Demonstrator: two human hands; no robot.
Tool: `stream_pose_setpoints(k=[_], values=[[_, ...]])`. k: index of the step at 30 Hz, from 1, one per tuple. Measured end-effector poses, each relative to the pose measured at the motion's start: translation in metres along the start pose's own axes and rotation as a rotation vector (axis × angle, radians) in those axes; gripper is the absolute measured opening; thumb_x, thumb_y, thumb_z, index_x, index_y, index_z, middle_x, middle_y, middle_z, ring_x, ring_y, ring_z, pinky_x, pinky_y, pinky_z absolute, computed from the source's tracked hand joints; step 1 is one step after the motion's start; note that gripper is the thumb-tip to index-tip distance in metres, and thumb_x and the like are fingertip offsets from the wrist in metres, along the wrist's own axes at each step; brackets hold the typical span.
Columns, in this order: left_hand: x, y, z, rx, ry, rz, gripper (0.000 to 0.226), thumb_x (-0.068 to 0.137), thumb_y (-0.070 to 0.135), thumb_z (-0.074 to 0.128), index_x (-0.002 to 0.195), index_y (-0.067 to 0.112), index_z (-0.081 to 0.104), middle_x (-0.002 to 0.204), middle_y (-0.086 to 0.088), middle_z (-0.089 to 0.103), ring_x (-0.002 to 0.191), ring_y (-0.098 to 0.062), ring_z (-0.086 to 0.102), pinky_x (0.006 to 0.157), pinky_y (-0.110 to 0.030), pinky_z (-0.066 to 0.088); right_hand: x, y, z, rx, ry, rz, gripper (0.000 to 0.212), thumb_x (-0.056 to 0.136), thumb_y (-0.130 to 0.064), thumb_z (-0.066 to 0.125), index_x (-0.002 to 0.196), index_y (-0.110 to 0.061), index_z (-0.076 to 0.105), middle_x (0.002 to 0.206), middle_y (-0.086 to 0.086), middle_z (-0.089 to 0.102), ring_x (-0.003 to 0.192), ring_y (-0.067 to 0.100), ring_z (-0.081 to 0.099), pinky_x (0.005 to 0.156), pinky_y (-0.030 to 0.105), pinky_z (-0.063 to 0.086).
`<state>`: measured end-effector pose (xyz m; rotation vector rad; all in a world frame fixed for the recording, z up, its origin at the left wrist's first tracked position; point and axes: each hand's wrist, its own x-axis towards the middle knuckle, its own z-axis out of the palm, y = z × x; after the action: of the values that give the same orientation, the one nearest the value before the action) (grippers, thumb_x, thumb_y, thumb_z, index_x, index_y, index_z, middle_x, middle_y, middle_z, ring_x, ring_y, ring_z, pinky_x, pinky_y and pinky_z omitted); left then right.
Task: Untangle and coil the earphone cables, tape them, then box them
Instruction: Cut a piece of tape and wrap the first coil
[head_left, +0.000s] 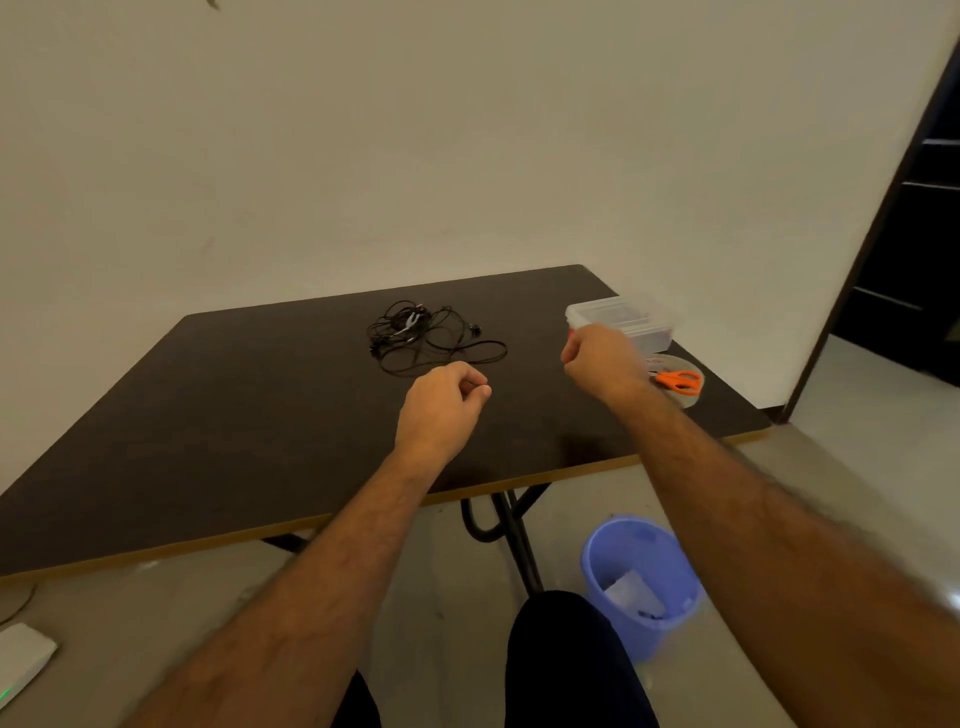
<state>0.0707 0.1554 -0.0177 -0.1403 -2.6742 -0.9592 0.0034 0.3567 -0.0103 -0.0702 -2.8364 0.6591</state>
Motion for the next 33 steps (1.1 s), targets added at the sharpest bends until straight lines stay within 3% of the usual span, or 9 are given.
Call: stream_pose_setpoints(k=[5,12,15,19,21,24,33], values=[[0.015,0.045,0.05,-0.066,-0.121,0.018,0.02,0.095,0.028,0.062,0.113,0.022,0.068,0.104,0.008,0.066,0.092,-0.003,0.055,0.079,-0.021,0.044,0.008,0.06,-0.042,-0.089,0.073,0.096,0.019,0.088,-0.014,0.07,0.106,-0.011,0.071,0.105,0.01,0.069,0.095,0.024,0.064,0.092,0.039,0.055],[0.04,0.089,0.109,-0.144,-0.298,-0.095,0.032,0.095,0.022,0.063,0.127,0.015,0.062,0.123,-0.003,0.064,0.113,-0.015,0.058,0.097,-0.031,0.047,0.01,0.108,-0.07,-0.137,-0.046,0.086,0.012,0.085,-0.013,0.072,0.096,-0.014,0.072,0.099,0.007,0.07,0.092,0.02,0.063,0.088,0.037,0.056],[0.053,0.096,0.125,-0.158,-0.325,-0.142,0.036,0.094,0.021,0.064,0.129,0.013,0.06,0.123,-0.006,0.065,0.112,-0.018,0.06,0.102,-0.037,0.048,0.012,0.116,-0.069,-0.151,-0.116,0.062,0.017,0.083,-0.015,0.075,0.099,-0.015,0.071,0.104,0.007,0.07,0.096,0.02,0.063,0.092,0.038,0.055],[0.067,0.101,0.141,-0.196,-0.388,-0.23,0.039,0.094,0.019,0.064,0.132,0.013,0.057,0.112,-0.007,0.067,0.088,-0.015,0.065,0.091,-0.037,0.055,0.015,0.125,-0.064,-0.132,-0.171,0.032,0.028,0.082,-0.02,0.077,0.108,-0.013,0.07,0.11,0.008,0.069,0.097,0.019,0.062,0.095,0.036,0.053],[0.07,0.103,0.144,-0.245,-0.439,-0.273,0.04,0.093,0.015,0.065,0.132,0.013,0.057,0.102,-0.006,0.068,0.072,-0.011,0.061,0.074,-0.03,0.057,0.016,0.128,-0.062,-0.122,-0.177,0.015,0.03,0.083,-0.022,0.077,0.111,-0.014,0.07,0.113,0.008,0.069,0.096,0.018,0.061,0.094,0.035,0.052],[0.076,0.104,0.146,-0.319,-0.479,-0.308,0.045,0.091,0.01,0.066,0.135,0.017,0.055,0.094,-0.007,0.068,0.059,-0.009,0.053,0.05,-0.022,0.045,0.017,0.131,-0.061,-0.1,-0.192,0.006,0.034,0.084,-0.023,0.076,0.116,-0.014,0.07,0.116,0.008,0.068,0.098,0.02,0.062,0.095,0.035,0.052],[0.083,0.109,0.148,-0.426,-0.507,-0.416,0.023,0.093,0.009,0.062,0.114,0.018,0.069,0.088,-0.007,0.065,0.056,-0.008,0.046,0.045,-0.018,0.039,0.013,0.143,-0.06,0.127,-0.183,0.058,0.03,0.085,-0.016,0.075,0.115,-0.014,0.071,0.117,0.011,0.066,0.096,0.019,0.062,0.09,0.034,0.056]])
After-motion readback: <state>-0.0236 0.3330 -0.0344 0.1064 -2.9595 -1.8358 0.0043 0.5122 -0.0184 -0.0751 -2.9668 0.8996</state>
